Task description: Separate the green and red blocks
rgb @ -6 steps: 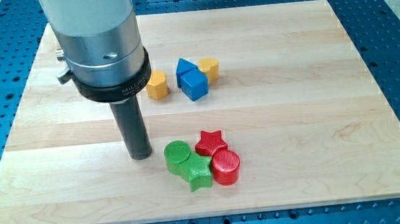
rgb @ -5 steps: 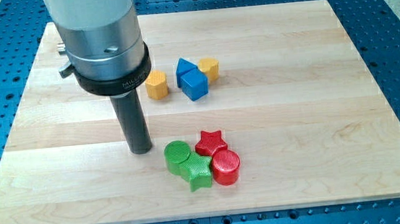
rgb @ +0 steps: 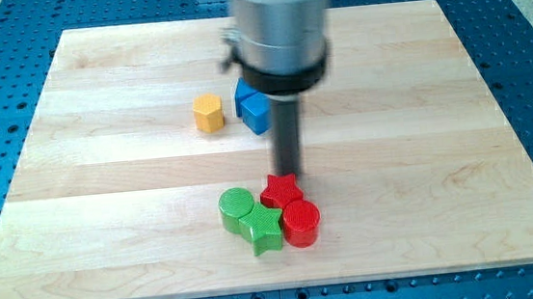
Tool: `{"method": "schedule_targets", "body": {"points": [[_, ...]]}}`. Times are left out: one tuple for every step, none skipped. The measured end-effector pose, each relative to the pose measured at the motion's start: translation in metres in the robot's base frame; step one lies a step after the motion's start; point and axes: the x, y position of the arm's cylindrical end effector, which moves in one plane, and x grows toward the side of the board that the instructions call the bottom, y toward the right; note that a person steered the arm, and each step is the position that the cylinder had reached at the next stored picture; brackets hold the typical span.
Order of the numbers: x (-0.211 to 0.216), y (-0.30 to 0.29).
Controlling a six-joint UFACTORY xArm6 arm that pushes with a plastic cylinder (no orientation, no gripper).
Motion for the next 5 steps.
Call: {"method": "schedule_targets", "body": {"points": [[0.086,0.084],[0.106,0.074],[0.069,0.004],[0.101,-0.024],[0.063,-0.056]]}}
